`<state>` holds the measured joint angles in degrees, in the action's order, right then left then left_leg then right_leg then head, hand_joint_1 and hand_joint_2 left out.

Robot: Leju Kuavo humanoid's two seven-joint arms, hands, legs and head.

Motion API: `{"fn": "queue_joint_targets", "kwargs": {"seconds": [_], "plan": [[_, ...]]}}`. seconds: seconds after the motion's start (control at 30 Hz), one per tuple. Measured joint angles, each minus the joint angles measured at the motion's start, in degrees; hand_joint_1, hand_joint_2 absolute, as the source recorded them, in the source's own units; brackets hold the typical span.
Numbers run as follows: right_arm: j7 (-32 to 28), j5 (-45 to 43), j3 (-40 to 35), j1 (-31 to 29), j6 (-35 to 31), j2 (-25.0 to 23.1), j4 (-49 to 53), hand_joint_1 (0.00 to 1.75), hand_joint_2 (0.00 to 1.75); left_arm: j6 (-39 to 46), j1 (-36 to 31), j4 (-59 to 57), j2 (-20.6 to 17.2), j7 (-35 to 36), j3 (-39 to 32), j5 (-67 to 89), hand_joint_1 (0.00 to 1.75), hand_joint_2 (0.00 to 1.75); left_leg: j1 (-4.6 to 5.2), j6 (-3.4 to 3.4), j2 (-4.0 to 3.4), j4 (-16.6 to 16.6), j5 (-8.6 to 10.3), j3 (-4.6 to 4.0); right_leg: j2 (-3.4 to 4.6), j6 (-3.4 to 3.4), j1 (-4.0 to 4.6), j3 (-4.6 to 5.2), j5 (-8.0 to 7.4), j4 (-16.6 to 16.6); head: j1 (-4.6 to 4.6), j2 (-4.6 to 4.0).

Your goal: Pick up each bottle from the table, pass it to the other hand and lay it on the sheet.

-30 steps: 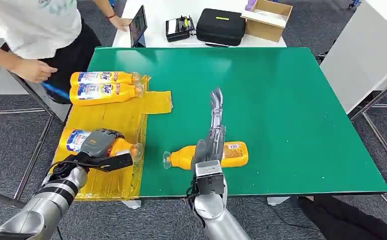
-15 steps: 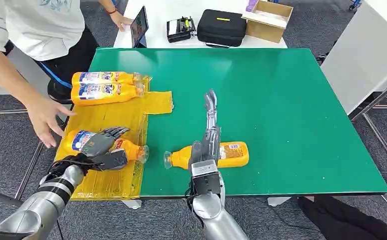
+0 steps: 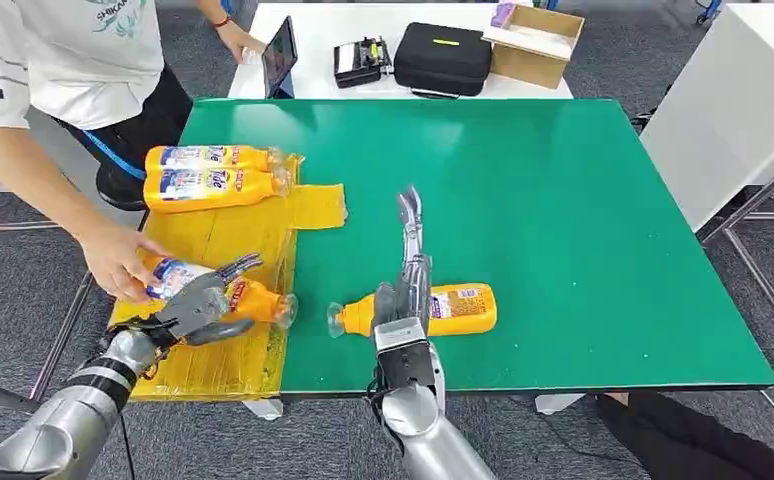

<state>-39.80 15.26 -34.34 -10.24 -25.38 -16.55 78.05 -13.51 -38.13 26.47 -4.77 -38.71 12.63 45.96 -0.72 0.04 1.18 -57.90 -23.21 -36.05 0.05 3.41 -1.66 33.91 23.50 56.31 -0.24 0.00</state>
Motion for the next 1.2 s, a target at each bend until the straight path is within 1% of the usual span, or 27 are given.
{"fn": "queue_joint_targets", "kwargs": {"seconds": [0.07,0.1,0.13,0.2,0.23,0.3,0.33,0.4,0.43,0.53,0.63,0.73,0.87,0.93,1.03,1.1,1.2], "plan": [[0.0,0.2,-0.2,-0.3,0.0,0.0,-1.3,0.00,0.00,-4.3,1.8,1.2,0.0,-1.0,-1.4,-10.7,0.00,0.00,0.00,0.00,0.00,0.0,0.00,0.09,0.00,0.00,0.00,-0.06,0.00,0.0,0.00,0.00],[0.0,0.4,-0.2,-0.3,0.0,0.0,-1.5,0.00,0.00,-3.8,2.2,1.6,0.2,-0.9,-2.1,-12.6,0.00,0.00,0.00,0.00,-0.01,0.0,0.00,0.10,0.00,0.00,-0.01,-0.05,0.00,0.0,0.00,0.00],[0.1,1.1,-0.3,-0.4,0.0,0.0,-1.7,0.00,1.75,-1.8,2.8,2.2,0.9,-0.4,-3.1,-15.6,0.00,0.00,0.01,0.00,-0.02,0.0,0.00,0.10,0.01,0.00,-0.01,-0.02,0.00,0.0,0.00,0.00],[1.5,3.4,-0.5,-0.6,0.0,0.0,-2.3,0.00,1.75,4.6,4.8,4.6,2.9,1.6,-6.7,-22.1,0.00,0.00,0.01,0.00,-0.02,0.0,0.00,0.06,0.02,0.00,0.00,0.05,-0.01,0.0,0.00,0.00],[1.7,3.9,-0.5,-0.7,0.0,0.0,-2.5,0.00,1.75,6.2,5.4,5.2,3.9,2.1,-8.2,-23.5,0.00,1.75,0.00,0.00,-0.03,0.0,0.01,0.00,0.01,0.01,0.00,0.09,-0.02,0.0,0.00,0.00],[3.7,5.6,-0.8,-1.0,0.7,0.0,-3.1,0.00,1.75,10.3,6.5,7.1,5.4,2.3,-10.6,-25.4,0.00,1.75,0.01,0.01,-0.02,0.0,0.01,-0.04,0.01,0.01,-0.01,0.10,-0.02,0.0,0.00,0.00],[5.3,7.1,-1.1,-1.3,1.6,0.1,-3.5,0.00,1.75,14.6,7.3,8.6,5.8,1.9,-12.2,-26.6,0.00,1.75,0.01,0.01,-0.05,0.0,0.01,-0.06,0.02,0.02,0.00,0.16,-0.03,0.0,0.00,0.00],[11.1,11.0,-1.6,-2.5,4.6,0.7,-4.6,0.00,1.75,23.5,8.4,12.1,7.4,1.1,-15.3,-28.9,0.00,1.75,0.01,0.01,-0.14,0.0,0.01,-0.12,0.06,0.02,0.00,0.27,-0.05,0.0,0.00,0.00],[13.8,13.1,-1.8,-3.1,6.2,1.3,-5.2,0.00,1.75,26.1,8.8,13.8,8.0,1.1,-17.0,-30.7,0.00,1.75,0.01,0.01,-0.14,0.0,0.00,-0.13,0.06,0.02,0.00,0.27,-0.04,0.0,0.00,0.00],[19.3,17.9,-2.0,-4.8,10.8,3.9,-7.2,0.00,1.75,30.4,10.8,19.3,9.2,0.9,-21.9,-34.5,0.00,1.75,0.01,0.01,-0.09,0.0,0.00,-0.19,0.05,0.02,0.00,0.30,-0.02,0.0,0.00,0.00],[25.3,22.4,-2.0,-6.5,15.7,8.0,-8.8,0.00,1.75,32.0,13.7,24.3,9.8,0.4,-25.4,-35.9,0.00,1.75,0.01,0.01,-0.07,0.0,-0.01,-0.23,0.04,0.02,-0.01,0.32,-0.02,0.0,-0.02,0.00],[26.3,23.7,-1.9,-7.5,17.7,12.6,-9.9,0.00,1.75,32.2,17.5,28.8,10.5,0.4,-27.7,-36.3,0.00,1.75,0.02,0.02,0.00,0.0,-0.01,-0.32,0.02,0.03,-0.06,0.38,-0.02,0.0,0.00,0.00],[26.5,23.8,-1.8,-8.3,18.4,14.9,-10.6,0.00,1.75,32.2,19.3,31.7,11.2,0.4,-29.0,-36.4,0.00,1.75,0.07,0.03,0.00,0.0,-0.02,-0.37,0.02,0.04,-0.06,0.42,-0.03,-0.1,-0.02,0.00],[27.6,23.8,-1.8,-8.5,18.8,15.7,-10.8,0.00,1.75,32.6,19.9,32.8,11.5,0.4,-29.4,-36.1,0.00,1.75,0.07,0.03,0.00,0.0,-0.02,-0.37,0.02,0.04,-0.05,0.42,-0.03,0.0,0.00,0.00],[30.4,24.7,-1.7,-9.0,21.8,18.7,-11.0,0.00,1.75,33.2,21.7,34.6,12.2,0.3,-29.8,-35.7,0.00,1.75,0.07,0.03,0.00,0.0,-0.02,-0.37,0.02,0.04,-0.06,0.43,-0.03,0.0,-0.02,0.00],[31.0,24.3,-1.5,-9.4,23.5,20.9,-11.3,0.00,1.75,33.7,22.9,35.7,12.7,0.3,-29.8,-34.8,0.00,1.75,0.07,0.03,0.04,0.0,-0.01,-0.39,0.00,0.04,-0.07,0.42,-0.02,-0.1,0.02,0.00],[31.0,23.5,-1.3,-9.6,26.0,22.9,-11.8,0.00,1.75,33.7,23.6,36.3,13.1,0.5,-29.7,-33.6,0.00,1.75,0.10,0.04,0.02,0.0,-0.03,-0.40,0.01,0.05,-0.08,0.43,-0.03,-0.1,0.00,0.00]]}}
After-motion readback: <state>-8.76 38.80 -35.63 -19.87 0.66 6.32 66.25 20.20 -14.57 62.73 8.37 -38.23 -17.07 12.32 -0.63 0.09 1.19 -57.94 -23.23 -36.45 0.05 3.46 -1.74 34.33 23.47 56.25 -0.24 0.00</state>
